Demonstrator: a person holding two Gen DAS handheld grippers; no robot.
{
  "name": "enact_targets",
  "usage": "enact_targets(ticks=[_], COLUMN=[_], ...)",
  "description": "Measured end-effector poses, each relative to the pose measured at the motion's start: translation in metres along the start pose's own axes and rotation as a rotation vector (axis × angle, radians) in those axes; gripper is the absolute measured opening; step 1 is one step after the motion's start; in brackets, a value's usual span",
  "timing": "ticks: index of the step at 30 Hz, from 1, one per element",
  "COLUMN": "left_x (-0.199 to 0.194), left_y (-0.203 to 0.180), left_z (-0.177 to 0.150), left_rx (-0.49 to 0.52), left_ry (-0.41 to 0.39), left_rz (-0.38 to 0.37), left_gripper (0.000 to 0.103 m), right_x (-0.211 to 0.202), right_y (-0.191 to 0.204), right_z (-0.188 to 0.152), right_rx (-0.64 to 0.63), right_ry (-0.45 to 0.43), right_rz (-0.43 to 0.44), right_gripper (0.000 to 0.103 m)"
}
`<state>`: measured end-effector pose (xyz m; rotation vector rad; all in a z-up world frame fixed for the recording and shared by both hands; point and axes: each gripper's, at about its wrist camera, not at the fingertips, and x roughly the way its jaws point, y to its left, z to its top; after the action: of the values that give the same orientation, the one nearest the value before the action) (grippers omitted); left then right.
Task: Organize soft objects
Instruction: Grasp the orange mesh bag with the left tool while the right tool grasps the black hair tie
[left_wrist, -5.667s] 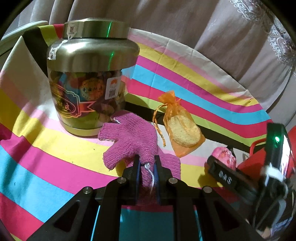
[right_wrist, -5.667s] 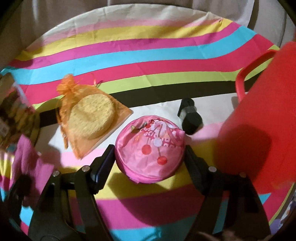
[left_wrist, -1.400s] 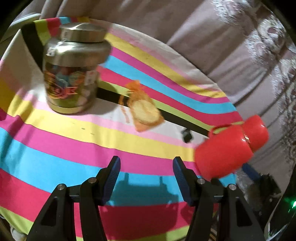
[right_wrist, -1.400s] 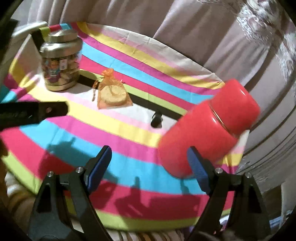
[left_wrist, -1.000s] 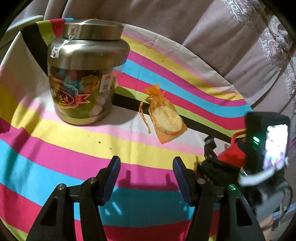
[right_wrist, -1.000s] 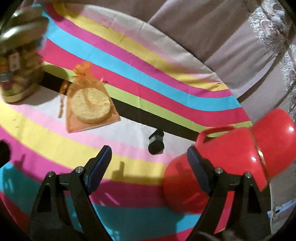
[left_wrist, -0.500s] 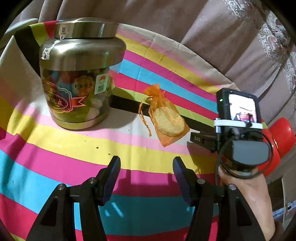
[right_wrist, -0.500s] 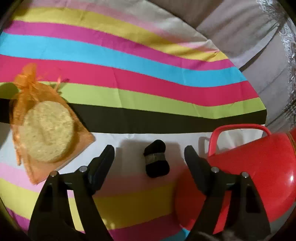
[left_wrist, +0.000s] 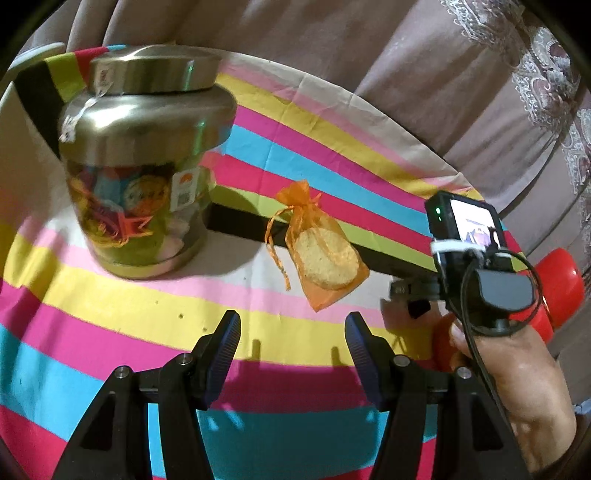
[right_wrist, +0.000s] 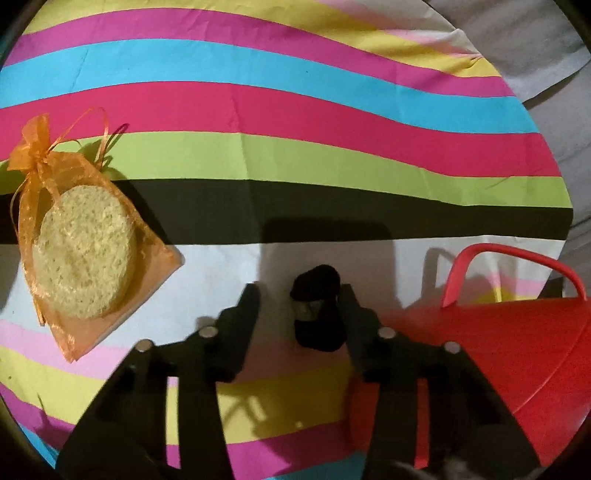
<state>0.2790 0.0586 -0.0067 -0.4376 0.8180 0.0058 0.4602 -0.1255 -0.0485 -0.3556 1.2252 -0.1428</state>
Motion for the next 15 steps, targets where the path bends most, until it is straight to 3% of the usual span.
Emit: enact_targets(ticks=[2,3,10,15], left_x=[0.004,0.007,0.043,0.063], left_y=[-0.004,-0.006,-0.024,-0.027], left_z=[0.005,0.008,0.015,0.020], left_rx=[0.011,0.018,0.064,0.077], left_ry=[-0.004,-0.003,0.053,0.077], left_rz=[0.006,0.009,0.008,0.001], left_gripper=[0.060,0.060,0.060,0.074], right_x=[-0.001,-0.002,-0.025,-0.056], right_y=[-0.007,-0.011,-0.010,0.000], right_z=[-0.002,-0.002,-0.022,-0.060], right_rx=[0.014,0.017,-0.009,-0.050], right_ry=[-0.009,-0.019,-0.123,-0.209], right_rz=[0.005,0.016,0.128,0.142], right_gripper=[0.028,0.026,0.024,0.023])
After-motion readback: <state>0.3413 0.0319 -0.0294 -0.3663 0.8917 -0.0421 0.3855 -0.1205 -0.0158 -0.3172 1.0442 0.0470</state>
